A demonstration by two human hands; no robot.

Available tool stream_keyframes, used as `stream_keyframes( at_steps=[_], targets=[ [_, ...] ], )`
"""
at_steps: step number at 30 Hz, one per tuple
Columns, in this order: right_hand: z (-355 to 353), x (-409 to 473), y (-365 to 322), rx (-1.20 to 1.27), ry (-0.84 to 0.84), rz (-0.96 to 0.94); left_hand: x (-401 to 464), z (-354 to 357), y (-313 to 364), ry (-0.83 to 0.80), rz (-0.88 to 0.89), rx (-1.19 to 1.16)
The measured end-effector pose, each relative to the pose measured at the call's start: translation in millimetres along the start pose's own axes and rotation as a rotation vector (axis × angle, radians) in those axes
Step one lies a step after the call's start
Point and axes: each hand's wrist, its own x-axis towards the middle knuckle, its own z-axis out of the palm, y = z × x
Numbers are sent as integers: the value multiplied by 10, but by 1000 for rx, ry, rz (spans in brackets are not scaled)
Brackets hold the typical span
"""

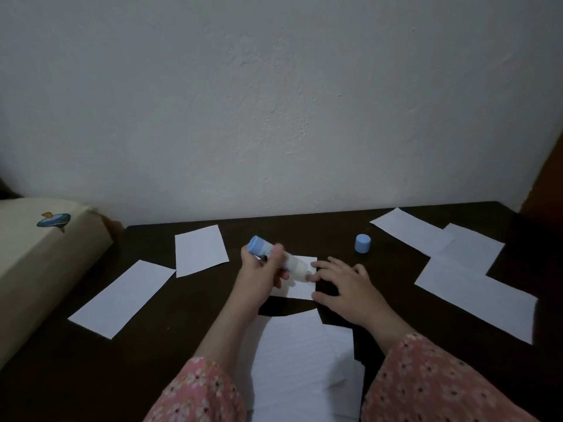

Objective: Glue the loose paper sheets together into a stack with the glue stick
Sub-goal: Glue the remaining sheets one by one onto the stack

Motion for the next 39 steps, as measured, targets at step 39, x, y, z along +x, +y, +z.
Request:
stream_keyframes(
  at_steps=[39],
  targets=[
    [14, 44, 15, 47, -22, 12, -29, -39, -41, -210, 151, 471]
  ],
)
